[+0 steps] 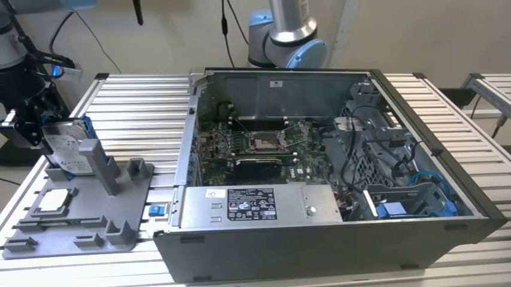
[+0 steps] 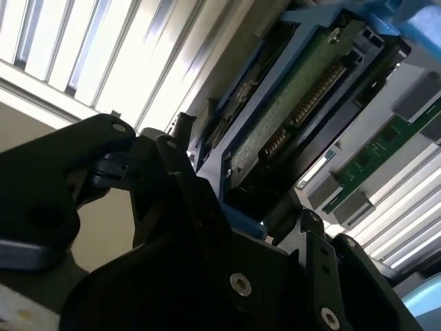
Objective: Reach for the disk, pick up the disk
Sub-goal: 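Pick up the disk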
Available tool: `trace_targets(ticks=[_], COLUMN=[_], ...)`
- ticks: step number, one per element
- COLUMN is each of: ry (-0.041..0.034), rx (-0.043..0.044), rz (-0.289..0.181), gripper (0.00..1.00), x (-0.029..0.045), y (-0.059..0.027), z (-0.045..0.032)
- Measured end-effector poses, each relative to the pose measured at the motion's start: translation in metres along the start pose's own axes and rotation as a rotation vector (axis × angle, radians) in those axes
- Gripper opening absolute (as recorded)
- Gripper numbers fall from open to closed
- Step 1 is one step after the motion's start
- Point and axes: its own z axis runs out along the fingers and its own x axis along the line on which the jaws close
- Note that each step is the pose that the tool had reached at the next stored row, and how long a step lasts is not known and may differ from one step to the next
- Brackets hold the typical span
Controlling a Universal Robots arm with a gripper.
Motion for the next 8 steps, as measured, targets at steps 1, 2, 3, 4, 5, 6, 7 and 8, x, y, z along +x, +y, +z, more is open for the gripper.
trace_targets(ticks=[1, 2, 3, 4, 5, 6, 7, 8], ry=[0.0000, -0.0001, -0.0001, -0.0002, -0.0002, -0.0002, -0.0002, -0.0003], rx=[-0.0001, -0.0001, 0.0000, 0.0000, 0.0002, 0.0001, 0.0001, 0.0002], rz=[0.000, 0.000, 0.000, 0.000, 0.000, 0.000, 0.000, 0.000], gripper=[1.00, 1.00, 1.00, 0.00, 0.00, 0.00, 0.00, 0.00], x=[0.0000, 0.0000, 0.0000, 0.0000, 0.0000, 0.0000, 0.0000, 0.0000], y=[0.0000, 0.0000, 0.0000, 0.0000, 0.0000, 0.0000, 0.0000, 0.0000], z=[0.0000, 0.0000, 0.0000, 0.0001, 0.0001, 0.0001, 0.0001, 0.0001])
